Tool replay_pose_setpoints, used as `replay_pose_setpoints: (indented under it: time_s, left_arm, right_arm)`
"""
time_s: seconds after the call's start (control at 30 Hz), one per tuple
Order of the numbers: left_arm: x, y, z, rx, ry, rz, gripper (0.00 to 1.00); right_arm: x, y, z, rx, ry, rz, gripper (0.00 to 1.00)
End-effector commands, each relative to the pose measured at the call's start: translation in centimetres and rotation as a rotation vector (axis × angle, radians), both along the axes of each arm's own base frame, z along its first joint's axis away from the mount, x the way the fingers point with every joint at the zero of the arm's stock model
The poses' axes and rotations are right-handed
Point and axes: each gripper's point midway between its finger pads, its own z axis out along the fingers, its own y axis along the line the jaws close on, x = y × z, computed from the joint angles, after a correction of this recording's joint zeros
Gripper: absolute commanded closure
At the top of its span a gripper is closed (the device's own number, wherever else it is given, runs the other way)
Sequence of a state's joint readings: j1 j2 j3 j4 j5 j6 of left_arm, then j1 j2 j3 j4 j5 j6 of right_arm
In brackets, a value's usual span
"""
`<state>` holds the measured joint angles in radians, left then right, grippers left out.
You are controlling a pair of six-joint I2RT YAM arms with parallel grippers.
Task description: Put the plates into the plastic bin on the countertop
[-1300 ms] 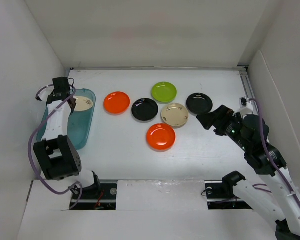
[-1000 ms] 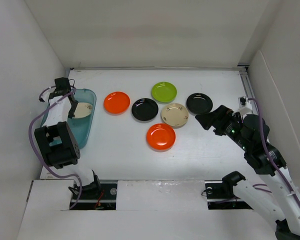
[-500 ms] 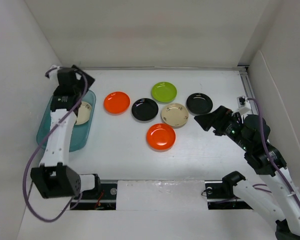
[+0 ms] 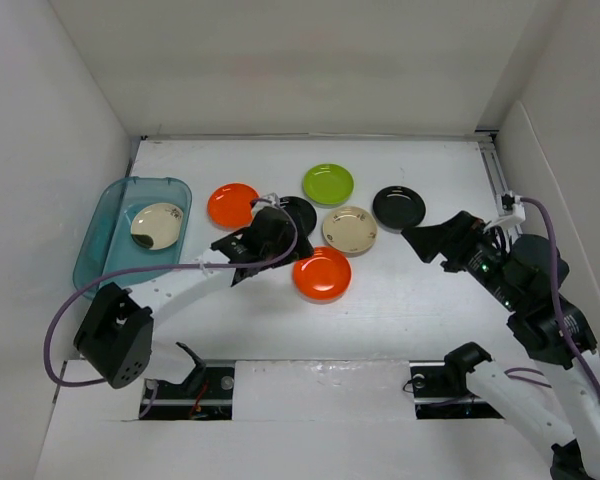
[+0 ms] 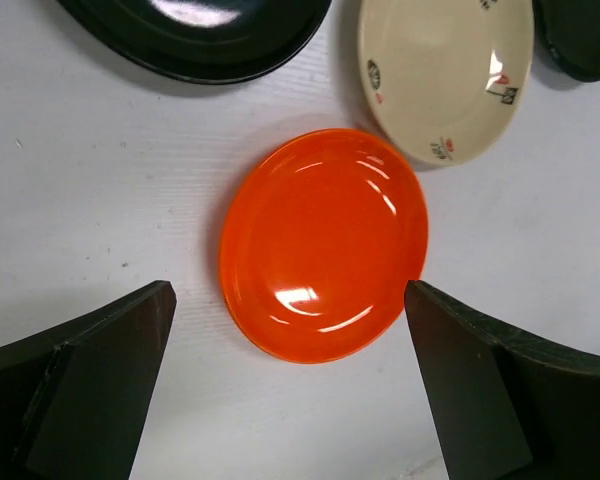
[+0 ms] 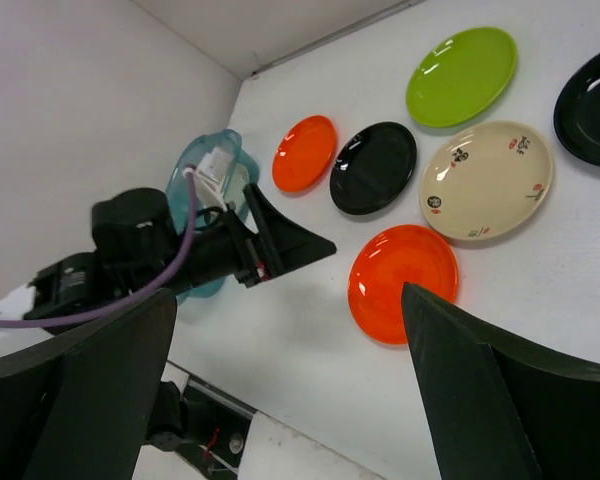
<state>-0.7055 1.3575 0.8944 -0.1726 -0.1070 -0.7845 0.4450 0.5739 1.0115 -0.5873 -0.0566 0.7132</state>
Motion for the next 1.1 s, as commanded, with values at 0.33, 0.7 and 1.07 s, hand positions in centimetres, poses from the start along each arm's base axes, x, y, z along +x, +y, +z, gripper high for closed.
replay_pose_setpoints:
  time_s: [0.33, 0.7, 1.07]
  left_arm:
    - [-1.0, -0.8, -4.9, -0.064, 0.012, -0.051, 0.08]
    - [-0.7, -1.0, -9.7, -0.003, 0.114, -0.041, 0.47]
    - [-0.2, 2.0, -7.8, 0.074, 0.134, 0.066, 1.0]
  right_arm:
    - [-1.0, -0.7, 1.3, 0.004, -0.048, -0.004, 0.0]
    - [-0.7, -0.9, 0.9, -0.002, -0.04, -0.022, 0.0]
    - [-0.7, -1.3, 1.0, -0.001, -0.049, -0.044, 0.0]
